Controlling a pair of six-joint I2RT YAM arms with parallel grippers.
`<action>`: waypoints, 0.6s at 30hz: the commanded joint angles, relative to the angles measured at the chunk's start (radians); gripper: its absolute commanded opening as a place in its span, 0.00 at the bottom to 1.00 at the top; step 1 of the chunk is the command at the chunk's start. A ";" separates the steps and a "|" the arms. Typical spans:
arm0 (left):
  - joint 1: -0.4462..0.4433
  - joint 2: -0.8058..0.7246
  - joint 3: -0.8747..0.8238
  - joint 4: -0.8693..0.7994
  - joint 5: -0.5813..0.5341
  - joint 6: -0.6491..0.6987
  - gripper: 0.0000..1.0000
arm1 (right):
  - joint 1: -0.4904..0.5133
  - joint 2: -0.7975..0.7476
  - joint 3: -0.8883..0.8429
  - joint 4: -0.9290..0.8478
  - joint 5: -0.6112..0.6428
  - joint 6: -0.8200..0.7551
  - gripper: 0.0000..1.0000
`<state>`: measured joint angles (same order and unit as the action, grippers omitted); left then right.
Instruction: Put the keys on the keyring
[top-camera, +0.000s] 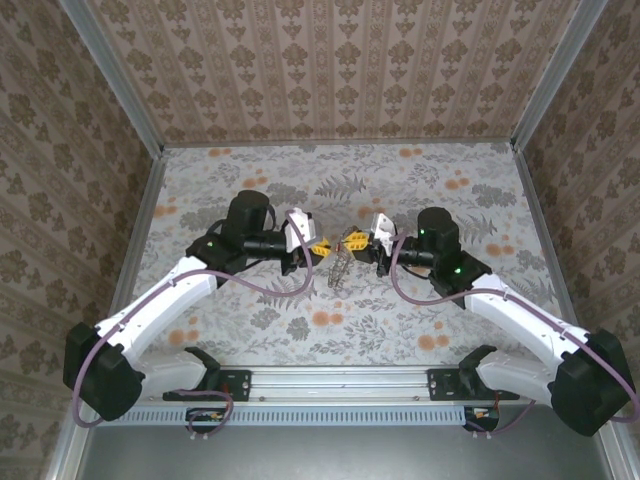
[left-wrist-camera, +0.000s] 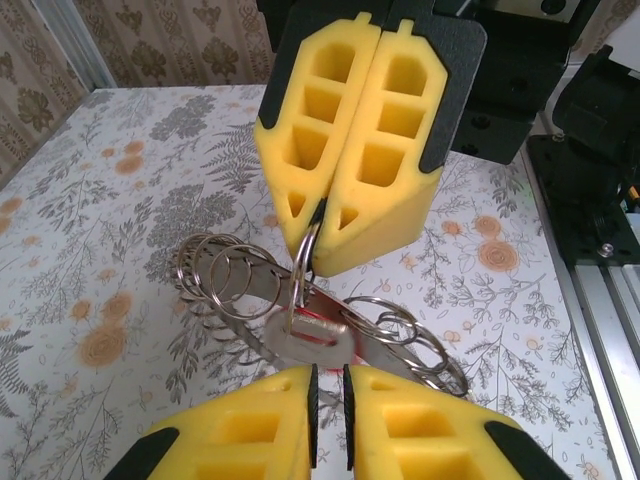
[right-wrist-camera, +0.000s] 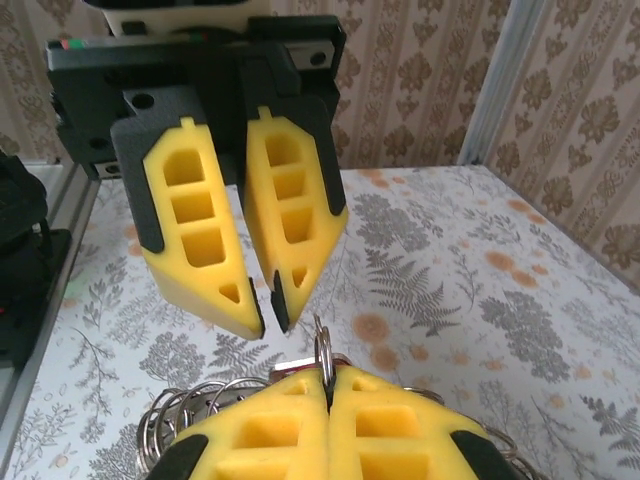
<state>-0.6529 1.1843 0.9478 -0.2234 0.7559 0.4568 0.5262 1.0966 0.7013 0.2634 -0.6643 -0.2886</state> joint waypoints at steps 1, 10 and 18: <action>0.009 -0.009 -0.007 0.045 0.022 0.006 0.17 | -0.001 -0.026 -0.011 0.106 -0.059 0.042 0.00; 0.029 -0.054 -0.003 0.039 0.014 0.124 0.19 | -0.002 -0.022 -0.001 0.102 -0.091 0.051 0.00; 0.007 0.000 0.020 0.049 0.061 0.138 0.20 | 0.000 0.003 0.003 0.161 -0.102 0.097 0.00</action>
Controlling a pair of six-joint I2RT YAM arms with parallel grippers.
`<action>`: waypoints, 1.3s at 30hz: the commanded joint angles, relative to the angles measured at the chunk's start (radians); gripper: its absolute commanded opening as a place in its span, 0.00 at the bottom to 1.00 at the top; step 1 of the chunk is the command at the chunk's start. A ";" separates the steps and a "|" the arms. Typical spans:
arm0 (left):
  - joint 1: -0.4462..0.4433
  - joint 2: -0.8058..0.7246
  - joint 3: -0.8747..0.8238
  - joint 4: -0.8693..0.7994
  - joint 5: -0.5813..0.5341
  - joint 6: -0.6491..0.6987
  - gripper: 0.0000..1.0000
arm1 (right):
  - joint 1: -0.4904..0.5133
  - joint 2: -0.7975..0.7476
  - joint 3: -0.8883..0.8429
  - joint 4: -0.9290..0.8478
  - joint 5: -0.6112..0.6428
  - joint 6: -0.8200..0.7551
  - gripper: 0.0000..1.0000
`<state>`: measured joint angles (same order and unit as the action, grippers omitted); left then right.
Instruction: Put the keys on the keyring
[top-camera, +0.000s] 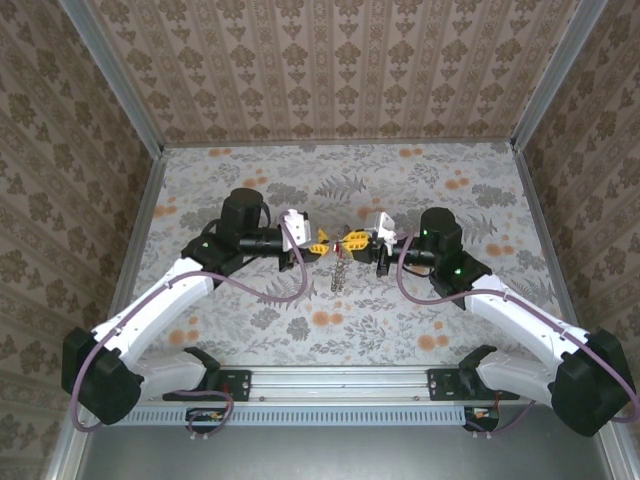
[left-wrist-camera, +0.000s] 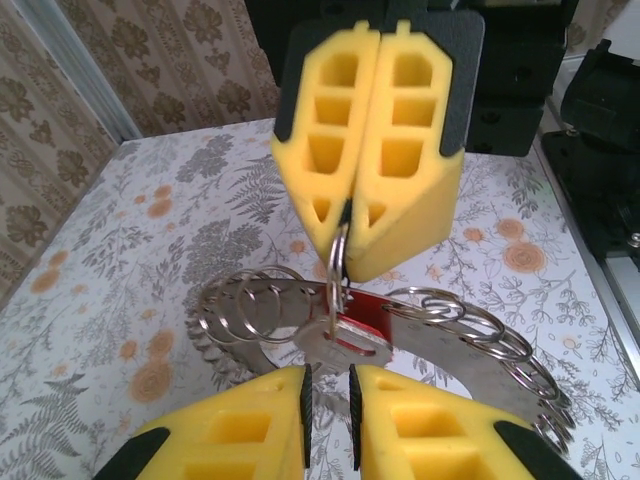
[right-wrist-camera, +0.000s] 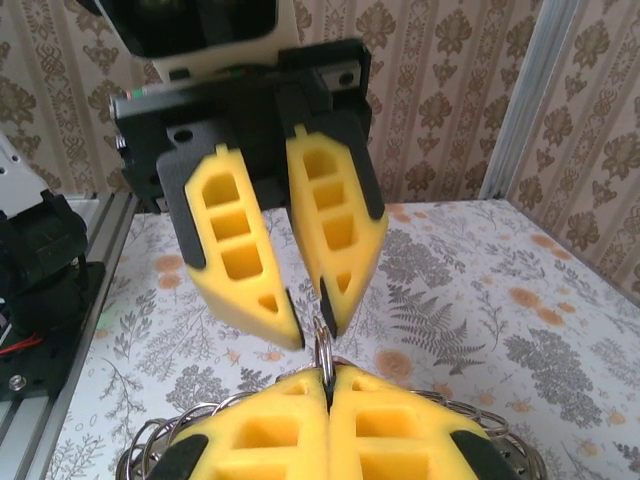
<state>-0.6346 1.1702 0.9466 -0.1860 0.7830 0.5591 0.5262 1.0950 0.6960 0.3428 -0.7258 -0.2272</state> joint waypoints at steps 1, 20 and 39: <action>-0.015 0.017 0.020 0.021 0.028 0.035 0.19 | 0.000 0.007 0.008 0.087 -0.040 0.040 0.00; -0.028 0.006 0.015 0.077 -0.090 0.047 0.19 | 0.005 0.045 0.011 0.099 -0.038 0.057 0.00; -0.086 -0.080 -0.078 0.217 -0.221 0.109 0.19 | 0.005 0.051 0.002 0.109 0.038 0.075 0.00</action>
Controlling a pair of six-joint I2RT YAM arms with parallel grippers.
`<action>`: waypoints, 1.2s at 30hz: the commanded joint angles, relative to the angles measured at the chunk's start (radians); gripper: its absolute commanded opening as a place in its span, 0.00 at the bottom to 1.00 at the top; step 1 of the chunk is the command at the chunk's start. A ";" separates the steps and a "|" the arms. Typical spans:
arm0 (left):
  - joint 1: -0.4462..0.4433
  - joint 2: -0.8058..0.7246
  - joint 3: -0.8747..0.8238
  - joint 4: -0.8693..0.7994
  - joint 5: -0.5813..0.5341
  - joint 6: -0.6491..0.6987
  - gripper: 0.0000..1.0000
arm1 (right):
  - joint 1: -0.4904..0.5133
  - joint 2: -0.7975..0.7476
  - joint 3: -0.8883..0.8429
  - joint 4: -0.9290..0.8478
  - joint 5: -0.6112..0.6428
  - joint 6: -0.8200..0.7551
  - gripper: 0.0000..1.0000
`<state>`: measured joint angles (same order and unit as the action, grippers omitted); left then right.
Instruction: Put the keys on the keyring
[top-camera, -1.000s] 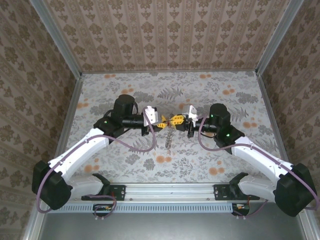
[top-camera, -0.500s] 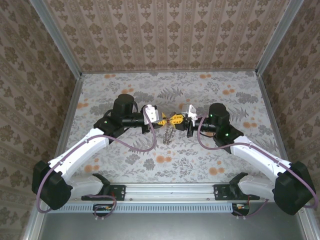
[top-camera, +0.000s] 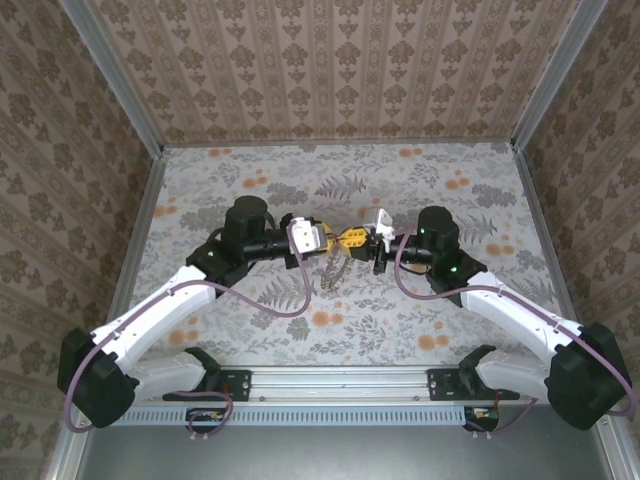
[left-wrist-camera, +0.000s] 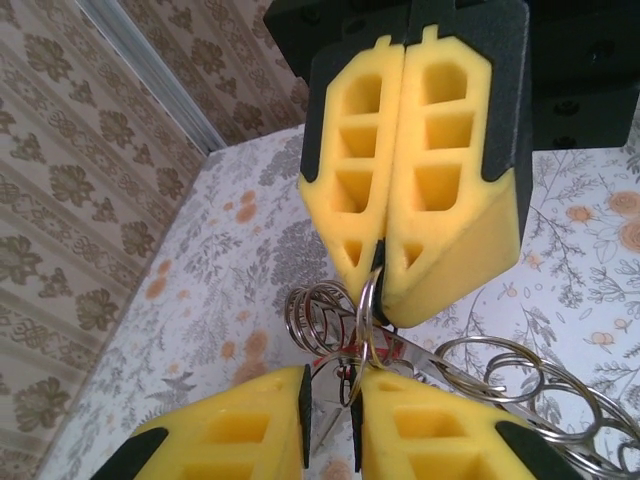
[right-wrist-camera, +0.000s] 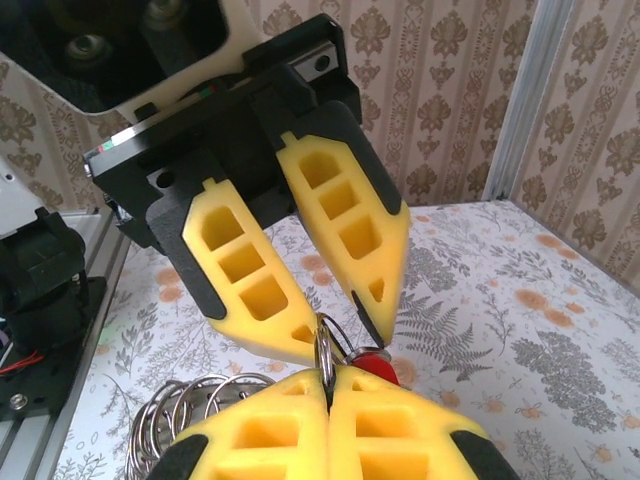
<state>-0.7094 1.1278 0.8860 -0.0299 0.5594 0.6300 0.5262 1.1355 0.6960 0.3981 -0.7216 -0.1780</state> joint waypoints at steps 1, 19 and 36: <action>-0.014 -0.044 -0.026 0.068 0.007 0.045 0.18 | 0.005 0.010 -0.001 0.065 0.039 0.037 0.00; -0.029 -0.014 -0.041 0.005 -0.051 0.066 0.00 | 0.000 0.068 -0.044 0.453 0.172 0.421 0.00; -0.021 -0.015 -0.046 0.071 0.124 -0.117 0.10 | 0.032 0.114 -0.066 0.484 0.197 0.407 0.00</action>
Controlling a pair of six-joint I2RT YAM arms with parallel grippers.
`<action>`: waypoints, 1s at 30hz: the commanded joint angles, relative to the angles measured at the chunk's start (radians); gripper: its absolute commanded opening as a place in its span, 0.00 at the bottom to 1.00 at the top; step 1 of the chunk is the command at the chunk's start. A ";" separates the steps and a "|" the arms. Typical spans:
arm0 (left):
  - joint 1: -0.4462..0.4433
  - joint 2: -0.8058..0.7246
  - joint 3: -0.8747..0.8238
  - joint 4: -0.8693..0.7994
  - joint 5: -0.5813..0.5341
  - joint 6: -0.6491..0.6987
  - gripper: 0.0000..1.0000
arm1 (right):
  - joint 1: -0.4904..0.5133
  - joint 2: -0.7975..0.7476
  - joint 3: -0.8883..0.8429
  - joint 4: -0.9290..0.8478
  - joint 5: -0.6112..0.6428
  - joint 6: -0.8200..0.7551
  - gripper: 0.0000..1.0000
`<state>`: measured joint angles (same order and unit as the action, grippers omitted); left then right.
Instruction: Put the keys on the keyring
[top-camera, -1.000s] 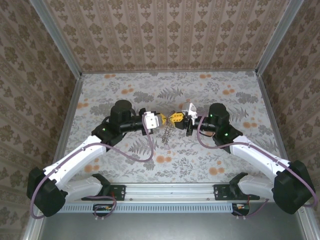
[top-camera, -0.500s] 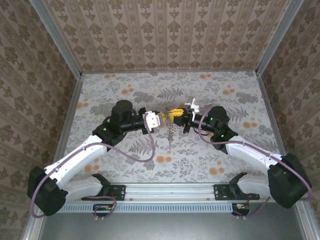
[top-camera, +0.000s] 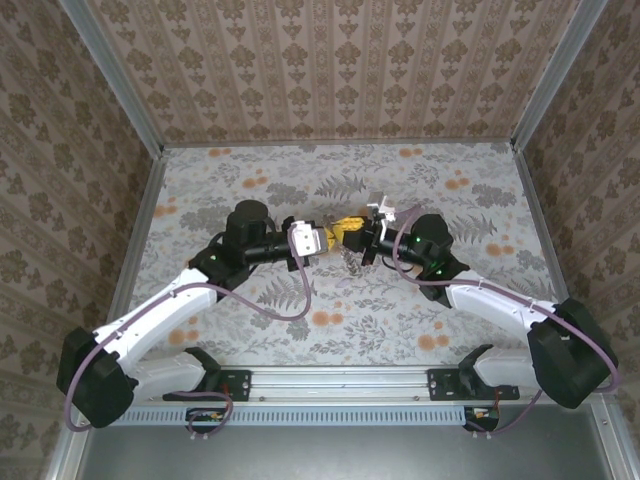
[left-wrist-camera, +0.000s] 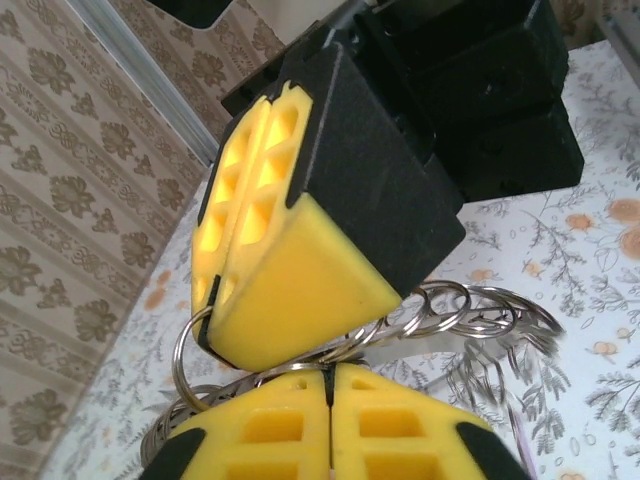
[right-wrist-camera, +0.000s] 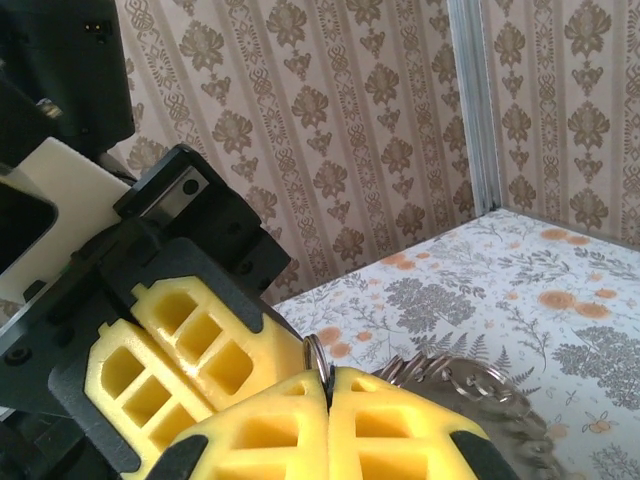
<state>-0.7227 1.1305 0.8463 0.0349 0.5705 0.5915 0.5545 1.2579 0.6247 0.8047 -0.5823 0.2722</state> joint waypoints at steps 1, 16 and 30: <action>-0.001 -0.030 -0.010 0.013 0.112 -0.087 0.10 | 0.004 -0.012 -0.001 0.079 0.064 -0.048 0.00; 0.107 -0.191 -0.069 -0.029 -0.011 -0.105 0.00 | -0.001 -0.087 0.037 -0.172 -0.028 -0.200 0.00; 0.108 -0.089 -0.155 0.183 0.196 -0.240 0.38 | -0.013 -0.111 0.047 -0.165 -0.145 -0.213 0.00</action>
<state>-0.6201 1.0363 0.6846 0.1322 0.6888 0.3935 0.5495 1.1748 0.6281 0.6010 -0.6701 0.0784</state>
